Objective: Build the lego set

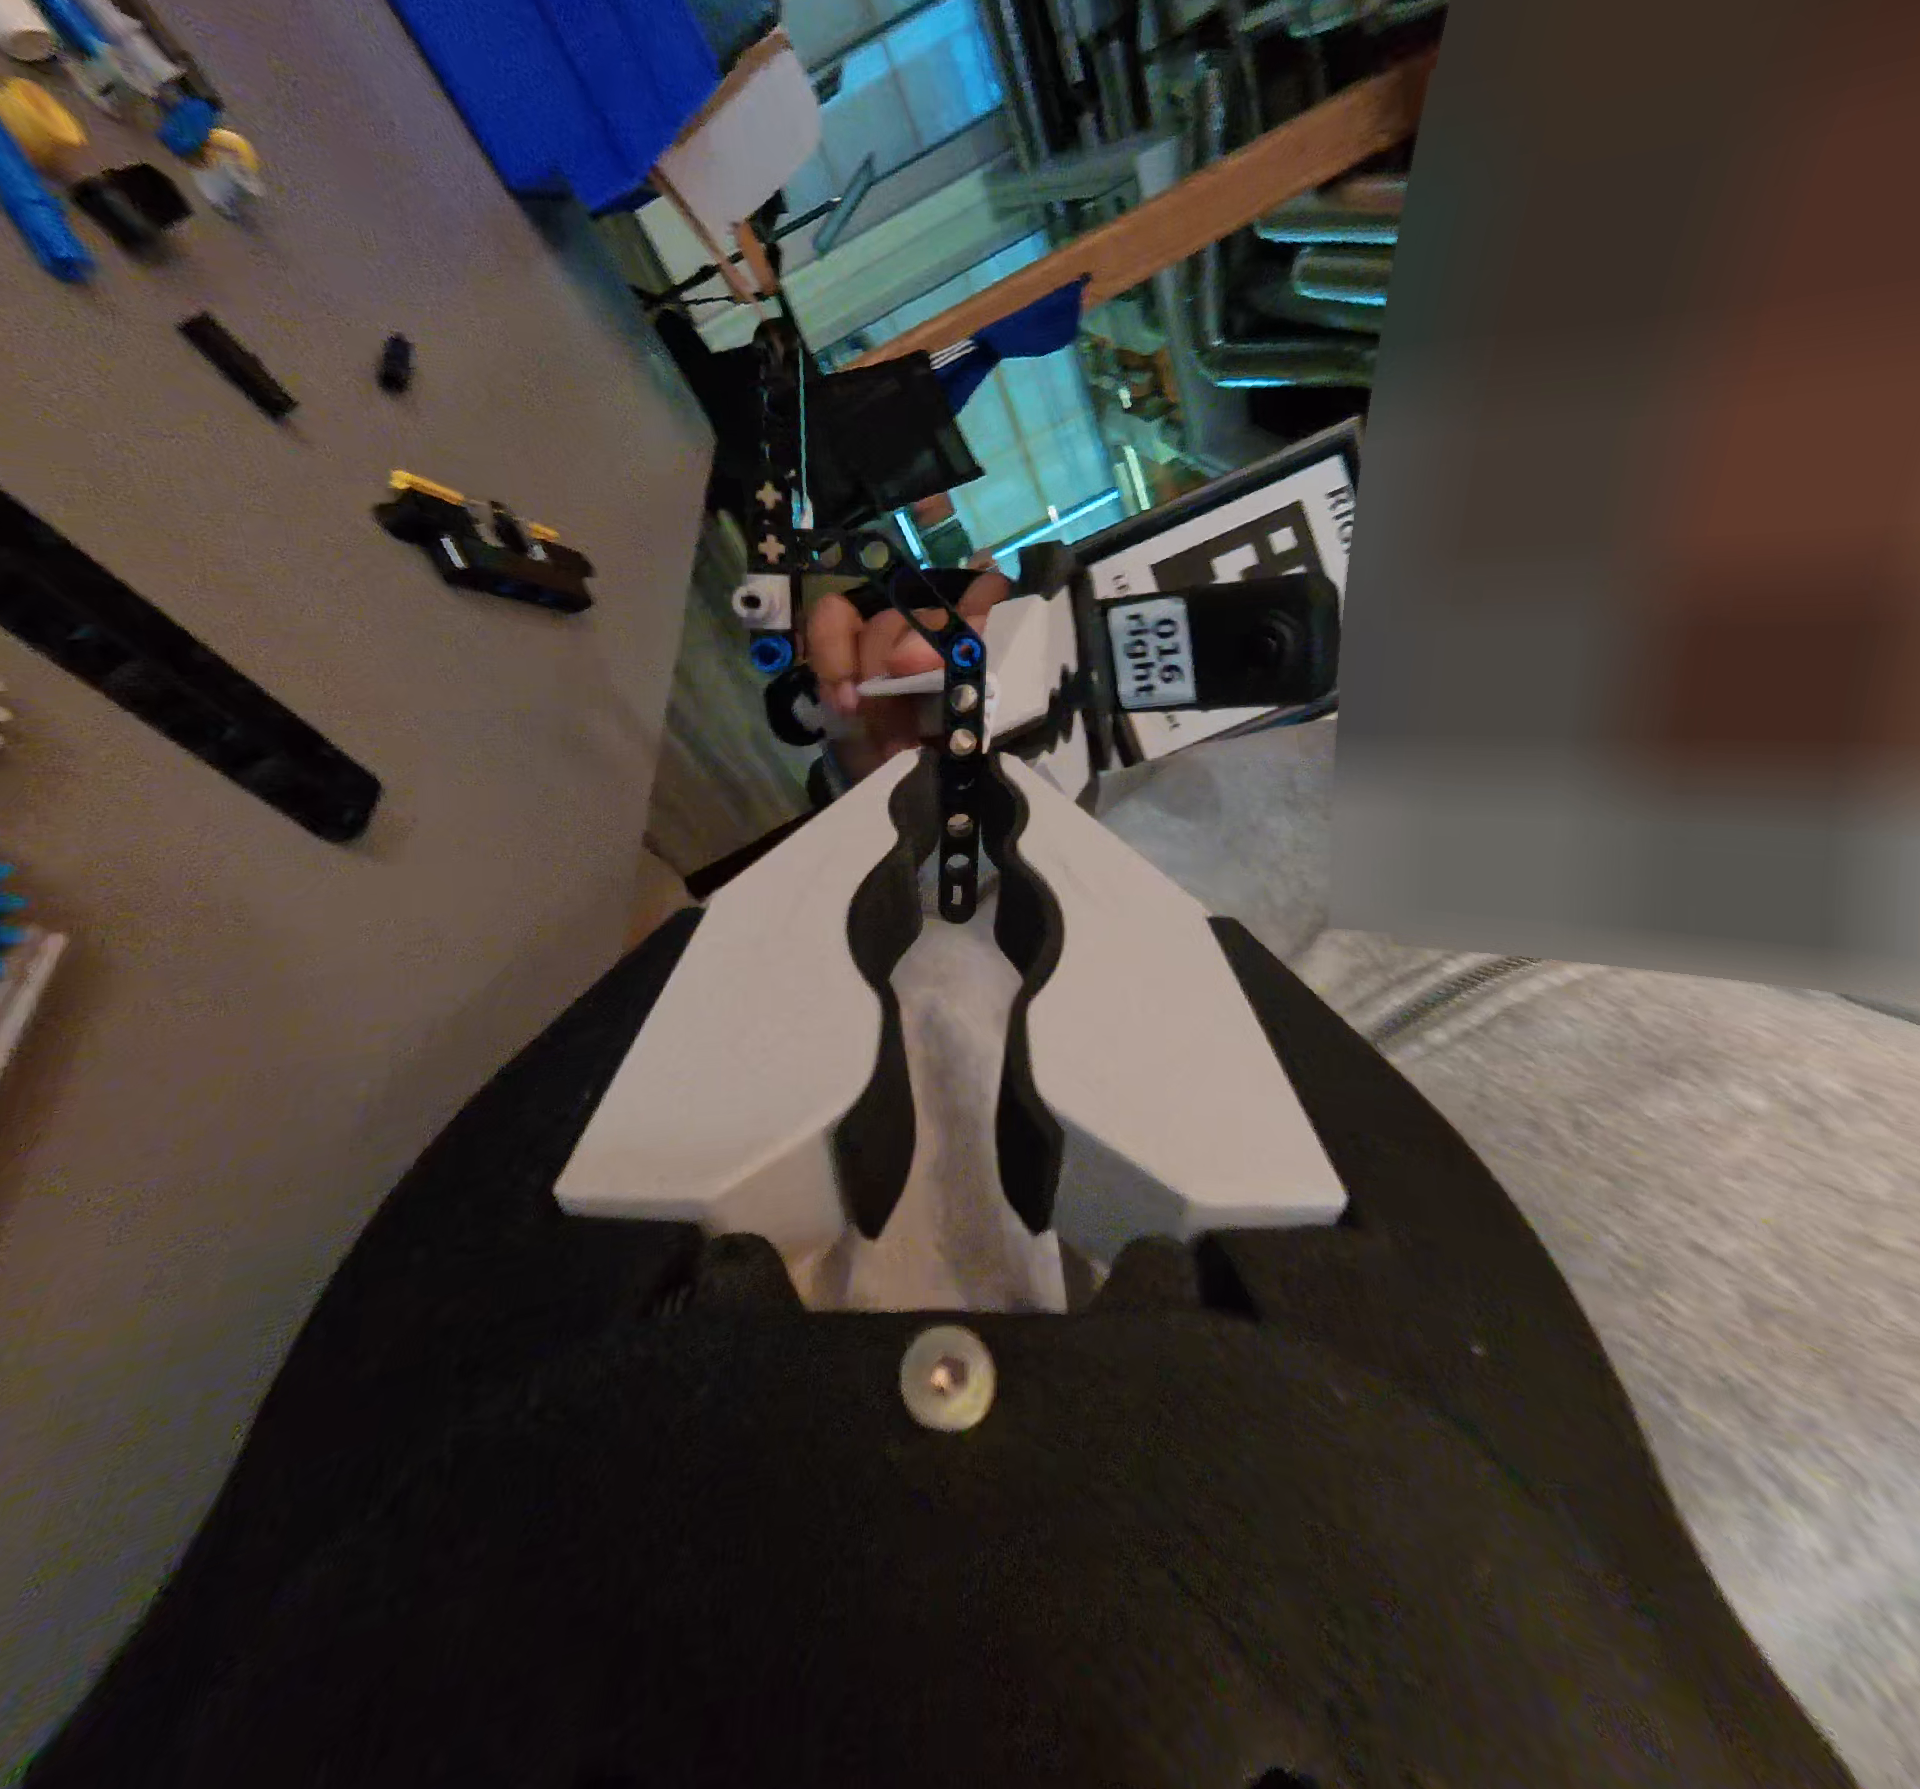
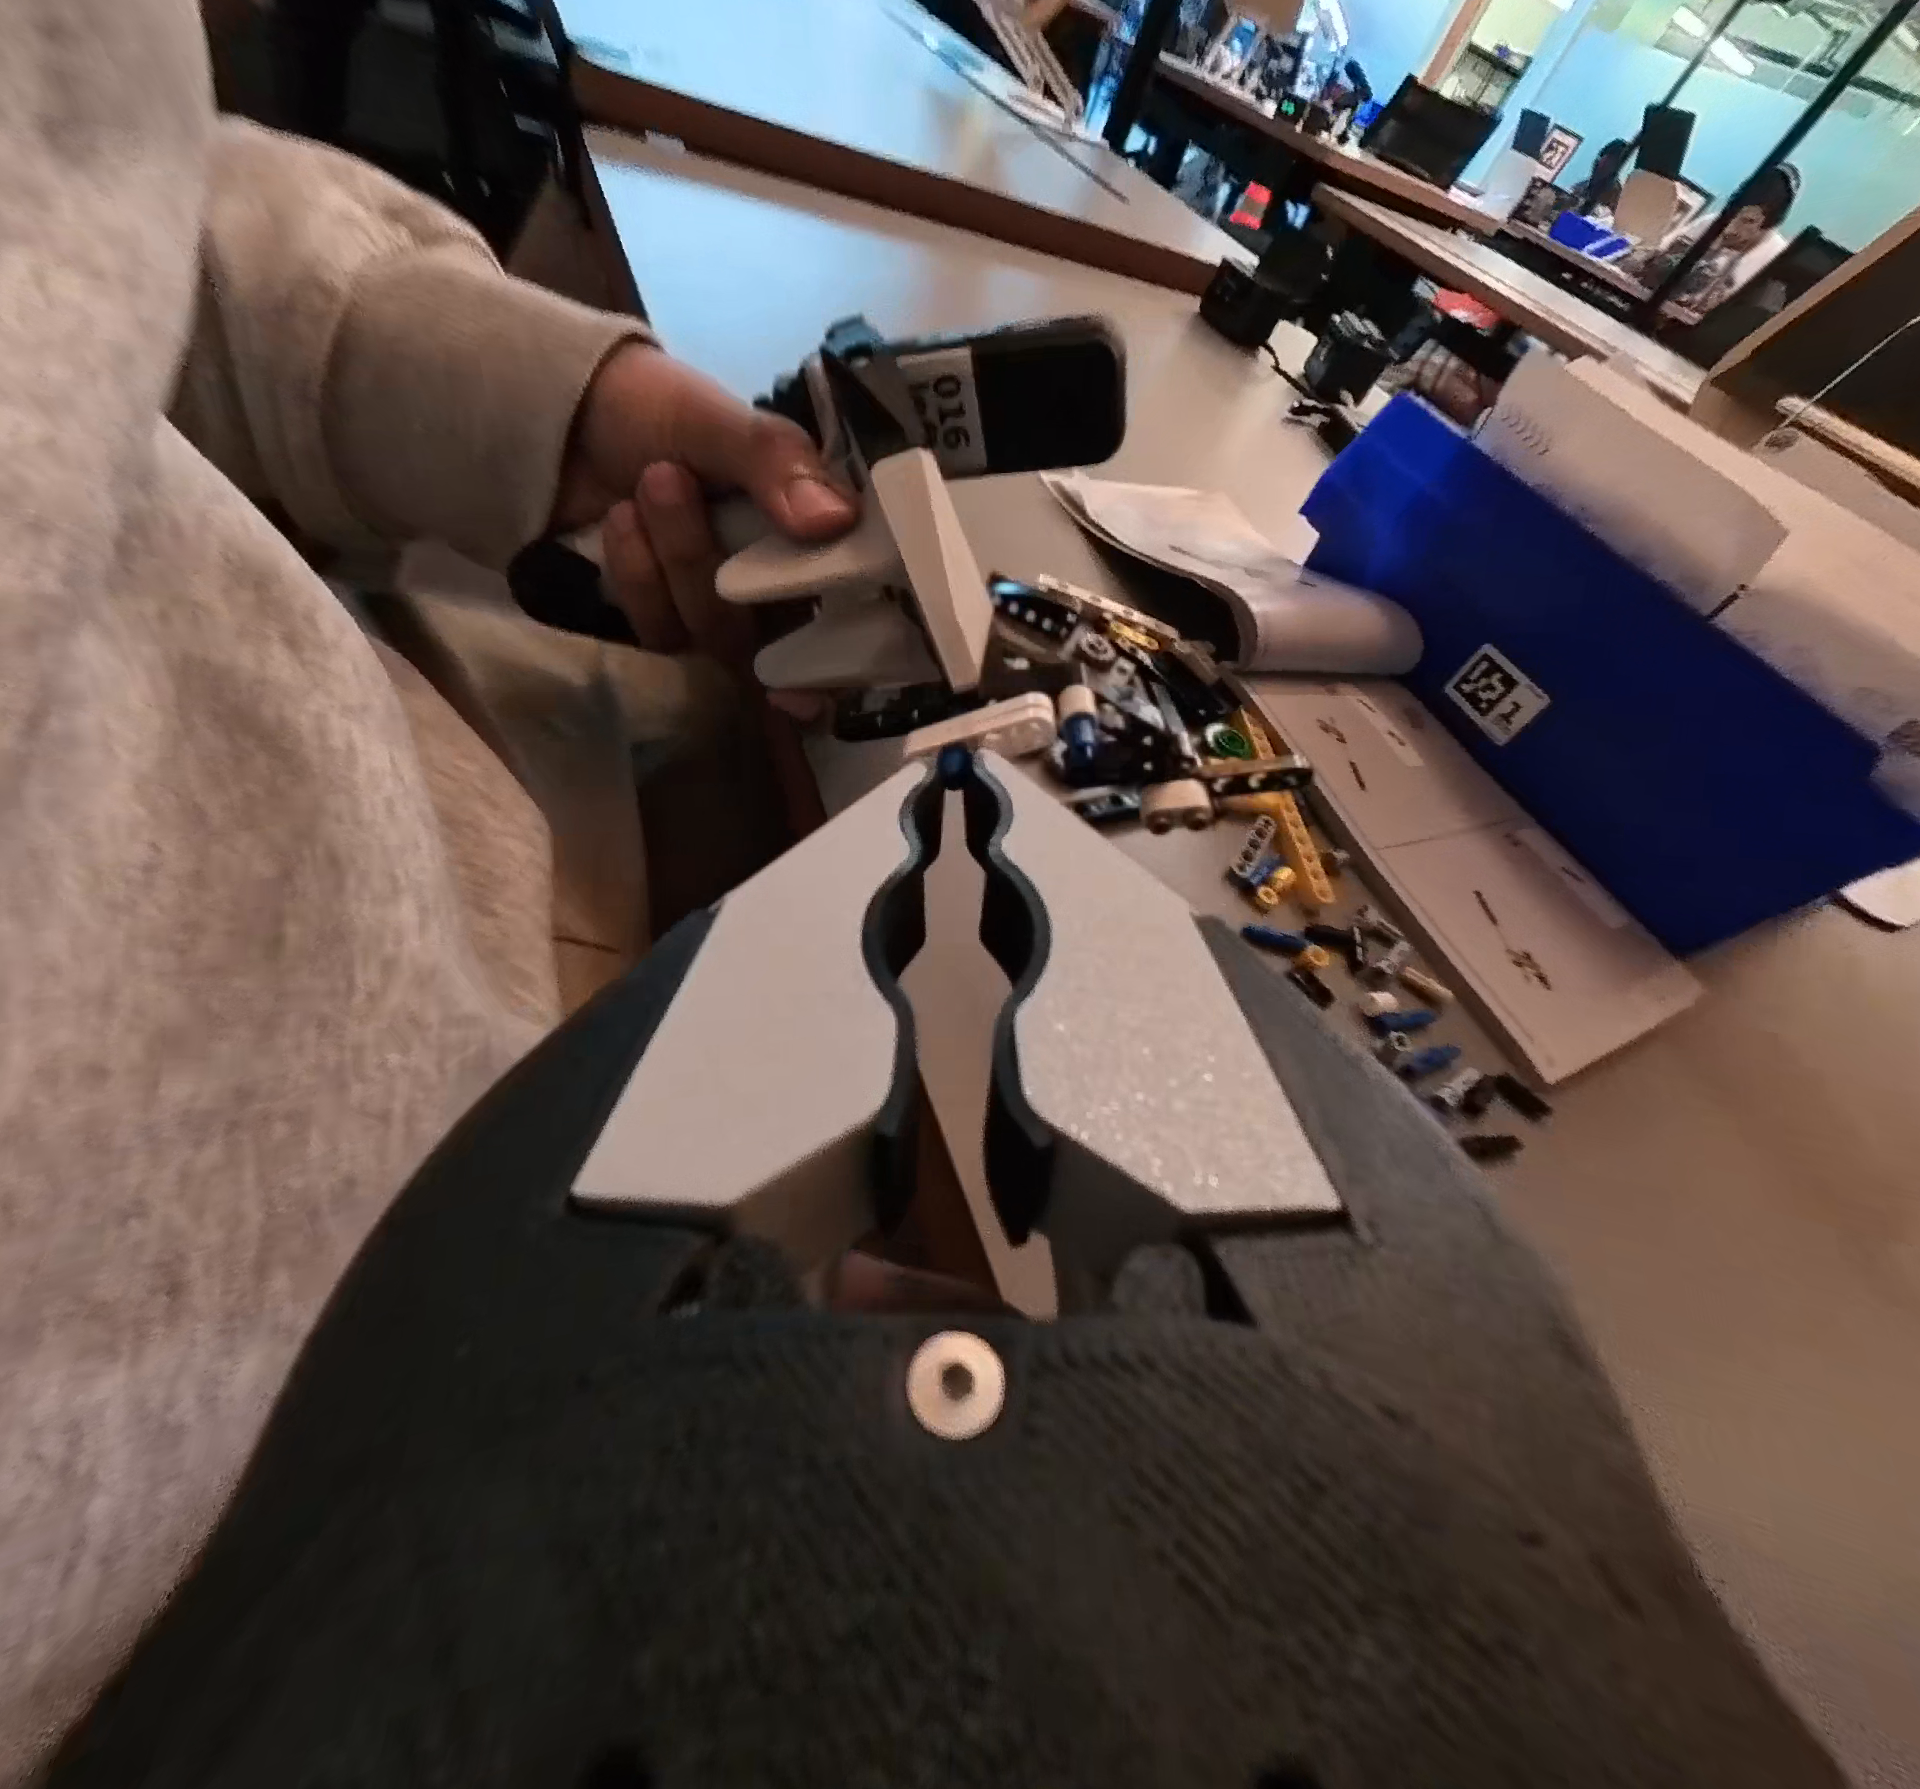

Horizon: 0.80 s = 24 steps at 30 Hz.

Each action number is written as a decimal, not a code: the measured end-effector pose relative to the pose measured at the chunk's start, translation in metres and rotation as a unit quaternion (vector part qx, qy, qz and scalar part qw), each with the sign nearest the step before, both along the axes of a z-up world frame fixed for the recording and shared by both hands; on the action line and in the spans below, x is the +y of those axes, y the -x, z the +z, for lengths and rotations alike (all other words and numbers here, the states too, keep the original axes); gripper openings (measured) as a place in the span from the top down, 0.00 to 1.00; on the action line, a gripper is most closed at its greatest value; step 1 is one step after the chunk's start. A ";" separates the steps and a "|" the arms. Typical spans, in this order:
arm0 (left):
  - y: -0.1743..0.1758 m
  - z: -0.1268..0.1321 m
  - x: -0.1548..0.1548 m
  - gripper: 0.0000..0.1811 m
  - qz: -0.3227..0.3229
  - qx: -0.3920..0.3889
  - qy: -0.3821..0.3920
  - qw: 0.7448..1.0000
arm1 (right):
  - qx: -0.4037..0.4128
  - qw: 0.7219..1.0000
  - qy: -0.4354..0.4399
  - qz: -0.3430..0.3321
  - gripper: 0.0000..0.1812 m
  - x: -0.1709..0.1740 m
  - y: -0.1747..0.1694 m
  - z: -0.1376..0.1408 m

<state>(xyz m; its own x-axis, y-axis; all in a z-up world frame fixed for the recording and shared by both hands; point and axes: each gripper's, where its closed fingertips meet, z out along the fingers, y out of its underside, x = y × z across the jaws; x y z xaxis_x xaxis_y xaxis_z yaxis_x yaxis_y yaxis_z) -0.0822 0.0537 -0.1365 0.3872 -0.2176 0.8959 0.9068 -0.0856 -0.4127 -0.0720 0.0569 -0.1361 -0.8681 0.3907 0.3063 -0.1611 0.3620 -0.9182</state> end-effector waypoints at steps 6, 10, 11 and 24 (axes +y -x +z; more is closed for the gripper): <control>-0.037 0.009 -0.007 0.98 0.013 -0.049 -0.031 0.998 | -0.096 0.992 0.076 0.025 1.00 -0.006 -0.036 0.002; -0.069 0.001 -0.012 0.98 0.040 -0.076 -0.006 0.996 | -0.172 0.978 0.116 0.013 0.99 -0.011 -0.070 -0.003; -0.075 0.001 -0.013 0.98 0.042 -0.072 0.002 0.997 | -0.182 0.976 0.119 0.007 0.99 -0.012 -0.076 -0.003; -0.109 -0.005 -0.033 0.98 0.004 -0.116 0.047 0.992 | -0.243 0.963 0.108 0.038 0.99 -0.031 -0.108 -0.001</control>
